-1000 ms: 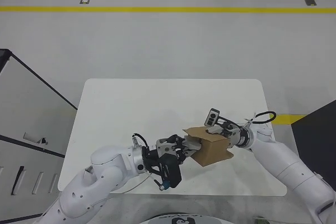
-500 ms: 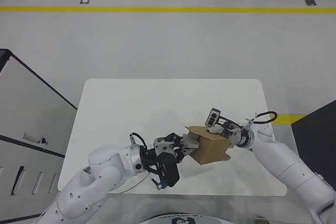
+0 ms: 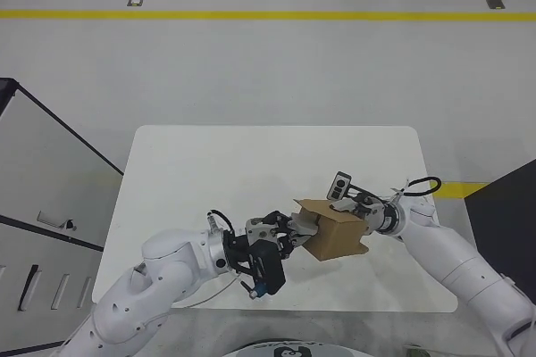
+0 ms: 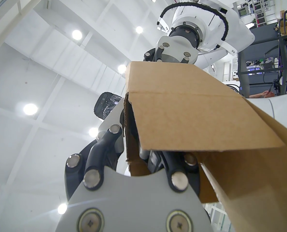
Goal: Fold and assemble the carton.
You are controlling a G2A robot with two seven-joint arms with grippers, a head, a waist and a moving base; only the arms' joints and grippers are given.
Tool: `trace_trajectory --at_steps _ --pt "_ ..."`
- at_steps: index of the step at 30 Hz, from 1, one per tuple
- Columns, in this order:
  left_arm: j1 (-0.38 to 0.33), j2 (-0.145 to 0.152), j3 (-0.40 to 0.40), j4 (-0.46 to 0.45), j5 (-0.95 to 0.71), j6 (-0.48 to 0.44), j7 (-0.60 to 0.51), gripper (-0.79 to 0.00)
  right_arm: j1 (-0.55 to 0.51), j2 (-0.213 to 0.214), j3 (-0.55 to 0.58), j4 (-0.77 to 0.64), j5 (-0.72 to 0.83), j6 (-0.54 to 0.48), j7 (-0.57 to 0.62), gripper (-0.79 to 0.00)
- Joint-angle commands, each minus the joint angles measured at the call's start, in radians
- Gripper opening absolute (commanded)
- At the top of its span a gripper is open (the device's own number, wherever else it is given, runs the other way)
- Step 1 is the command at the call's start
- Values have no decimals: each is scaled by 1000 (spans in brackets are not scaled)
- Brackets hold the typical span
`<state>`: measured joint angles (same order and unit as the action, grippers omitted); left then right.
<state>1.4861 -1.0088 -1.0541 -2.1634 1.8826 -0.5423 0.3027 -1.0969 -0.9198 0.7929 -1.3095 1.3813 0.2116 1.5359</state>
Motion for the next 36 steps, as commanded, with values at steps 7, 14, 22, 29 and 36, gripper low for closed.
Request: trace_trajectory --at_steps 7,14,22,29,36 --pt "-7 1 6 12 1 -14 7 -785 5 -5 -4 13 3 2 0 -785" --pt "-18 -1 18 16 24 -7 -7 -785 7 -11 -7 20 4 5 0 -785" --pt "-18 -2 31 12 43 6 -19 -785 9 -16 -9 27 2 10 0 -785" --pt "-11 0 10 10 18 15 -15 -785 10 -18 -2 35 3 8 0 -785" --pt "7 6 -36 -6 -2 16 -10 -785 8 -17 9 39 1 7 0 -785"
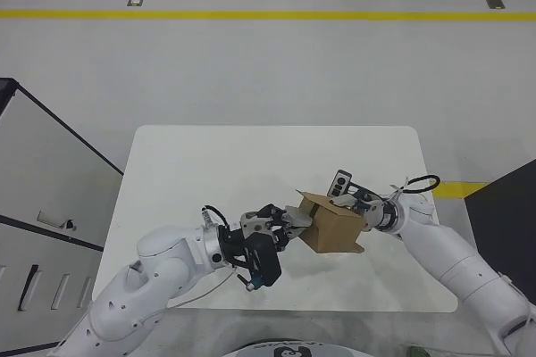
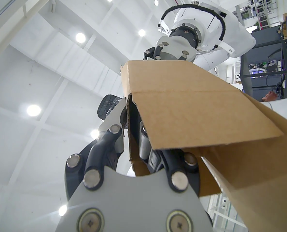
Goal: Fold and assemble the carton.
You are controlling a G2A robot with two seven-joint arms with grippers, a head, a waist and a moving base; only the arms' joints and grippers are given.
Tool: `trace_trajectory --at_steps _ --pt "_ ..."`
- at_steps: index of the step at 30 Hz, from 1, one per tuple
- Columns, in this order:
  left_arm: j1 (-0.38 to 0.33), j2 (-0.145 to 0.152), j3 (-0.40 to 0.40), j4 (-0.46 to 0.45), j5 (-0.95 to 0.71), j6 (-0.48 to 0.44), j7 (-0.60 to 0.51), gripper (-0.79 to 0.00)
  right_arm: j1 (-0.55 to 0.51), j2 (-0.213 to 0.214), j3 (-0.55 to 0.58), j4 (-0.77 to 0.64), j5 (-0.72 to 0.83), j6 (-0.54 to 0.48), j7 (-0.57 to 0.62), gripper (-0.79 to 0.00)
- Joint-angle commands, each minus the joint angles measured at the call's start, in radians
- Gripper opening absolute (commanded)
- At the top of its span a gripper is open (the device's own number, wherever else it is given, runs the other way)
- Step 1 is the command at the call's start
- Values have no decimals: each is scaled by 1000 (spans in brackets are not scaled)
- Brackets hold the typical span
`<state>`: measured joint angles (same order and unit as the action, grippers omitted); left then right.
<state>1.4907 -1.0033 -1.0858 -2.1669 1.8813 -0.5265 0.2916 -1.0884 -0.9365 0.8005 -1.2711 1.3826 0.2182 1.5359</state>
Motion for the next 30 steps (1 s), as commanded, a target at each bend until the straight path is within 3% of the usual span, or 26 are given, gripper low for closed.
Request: trace_trajectory --at_steps 1,9,18,23,30 --pt "5 2 -10 -4 -1 0 2 -785 -1 0 2 0 -1 0 0 -785" --pt "27 8 -62 -29 -2 22 0 -785 -2 0 9 5 -7 -6 0 -785" --pt "72 18 -147 -149 19 53 12 -785 3 2 11 23 -53 -18 0 -785" --pt "59 18 -126 -156 58 32 8 -785 9 1 7 29 -85 -26 0 -785" --pt "-14 7 -45 -104 106 6 -54 -785 15 3 7 46 -135 -42 0 -785"
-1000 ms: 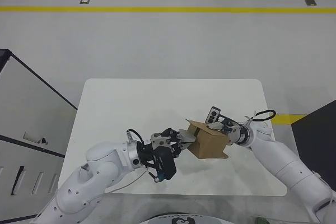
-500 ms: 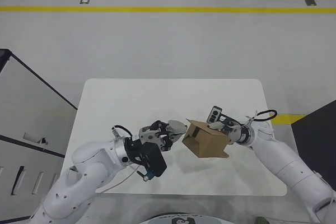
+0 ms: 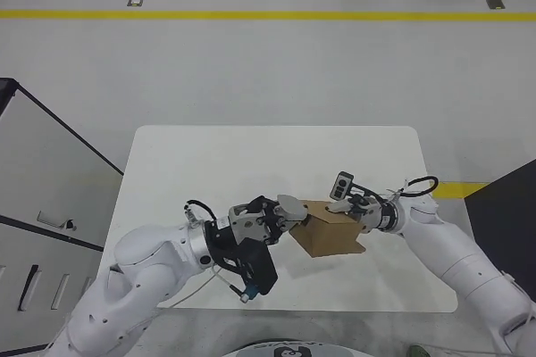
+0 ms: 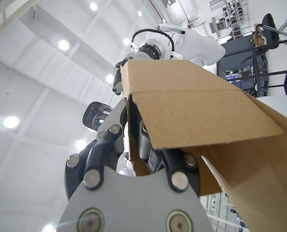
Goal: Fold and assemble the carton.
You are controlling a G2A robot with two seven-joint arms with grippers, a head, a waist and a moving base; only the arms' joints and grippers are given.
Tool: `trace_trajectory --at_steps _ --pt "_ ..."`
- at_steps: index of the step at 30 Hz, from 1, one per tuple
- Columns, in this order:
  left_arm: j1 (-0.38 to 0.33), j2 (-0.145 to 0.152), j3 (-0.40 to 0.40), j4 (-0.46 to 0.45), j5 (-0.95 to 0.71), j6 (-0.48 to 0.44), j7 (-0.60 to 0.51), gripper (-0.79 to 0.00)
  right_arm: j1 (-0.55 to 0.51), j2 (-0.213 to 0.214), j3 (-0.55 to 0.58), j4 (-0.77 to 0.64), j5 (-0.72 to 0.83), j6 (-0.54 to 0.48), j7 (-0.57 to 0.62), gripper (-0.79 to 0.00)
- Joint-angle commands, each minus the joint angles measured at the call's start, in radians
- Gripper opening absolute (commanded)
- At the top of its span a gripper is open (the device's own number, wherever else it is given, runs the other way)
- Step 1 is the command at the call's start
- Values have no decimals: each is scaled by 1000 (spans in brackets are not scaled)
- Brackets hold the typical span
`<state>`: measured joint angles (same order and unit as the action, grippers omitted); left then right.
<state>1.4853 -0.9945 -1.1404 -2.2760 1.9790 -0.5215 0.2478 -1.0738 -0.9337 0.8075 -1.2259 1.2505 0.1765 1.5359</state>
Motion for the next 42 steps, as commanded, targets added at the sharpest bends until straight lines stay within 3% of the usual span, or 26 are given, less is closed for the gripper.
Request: trace_trajectory --at_steps 1,11,27,42 --pt "-17 -3 20 9 13 2 -20 -785 0 0 1 1 -3 -2 0 -785" --pt "-47 -14 56 28 -25 -5 -73 -785 -16 4 23 -21 37 -19 0 -785" --pt "-29 -12 54 35 -51 -31 -56 -785 -27 10 35 -52 83 -10 0 -785" --pt "-54 -15 104 70 -11 -72 -62 -785 -29 17 35 -70 75 -59 0 -785"
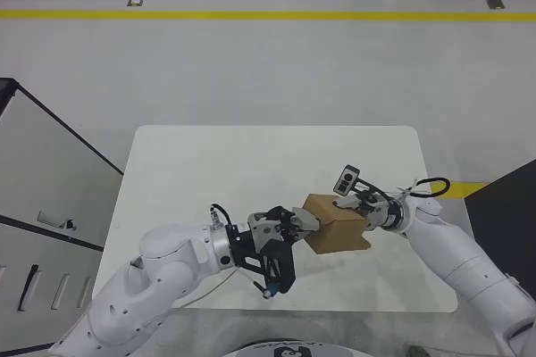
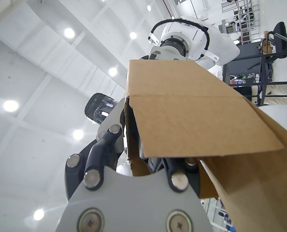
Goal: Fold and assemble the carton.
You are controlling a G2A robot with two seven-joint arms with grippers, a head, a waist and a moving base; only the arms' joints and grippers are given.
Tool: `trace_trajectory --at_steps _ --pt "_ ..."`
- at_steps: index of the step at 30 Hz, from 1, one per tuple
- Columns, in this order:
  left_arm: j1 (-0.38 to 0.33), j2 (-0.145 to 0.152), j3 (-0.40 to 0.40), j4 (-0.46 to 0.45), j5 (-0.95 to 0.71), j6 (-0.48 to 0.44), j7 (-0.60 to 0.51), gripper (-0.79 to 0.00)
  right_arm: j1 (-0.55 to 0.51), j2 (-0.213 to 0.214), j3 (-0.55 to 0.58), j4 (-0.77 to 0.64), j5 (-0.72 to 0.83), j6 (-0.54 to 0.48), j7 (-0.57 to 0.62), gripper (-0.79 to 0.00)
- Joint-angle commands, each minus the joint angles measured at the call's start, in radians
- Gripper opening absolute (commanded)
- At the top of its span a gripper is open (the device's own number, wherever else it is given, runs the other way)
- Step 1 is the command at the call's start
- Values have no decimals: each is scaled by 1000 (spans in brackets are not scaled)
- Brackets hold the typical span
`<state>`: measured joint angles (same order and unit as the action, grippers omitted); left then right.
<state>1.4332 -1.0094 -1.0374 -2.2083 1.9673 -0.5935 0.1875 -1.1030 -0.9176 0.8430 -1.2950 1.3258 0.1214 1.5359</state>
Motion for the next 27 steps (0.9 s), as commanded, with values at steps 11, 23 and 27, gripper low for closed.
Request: trace_trajectory --at_steps 11,23,27 --pt "0 -3 -7 19 -32 25 -17 -785 -3 2 6 -5 3 -42 -8 -785" --pt "-7 -4 6 22 -7 19 -28 -785 -42 5 77 -45 -78 -92 -27 -785" --pt "-12 -3 13 22 6 6 -18 -785 -53 3 97 -48 -85 -105 -13 -785"
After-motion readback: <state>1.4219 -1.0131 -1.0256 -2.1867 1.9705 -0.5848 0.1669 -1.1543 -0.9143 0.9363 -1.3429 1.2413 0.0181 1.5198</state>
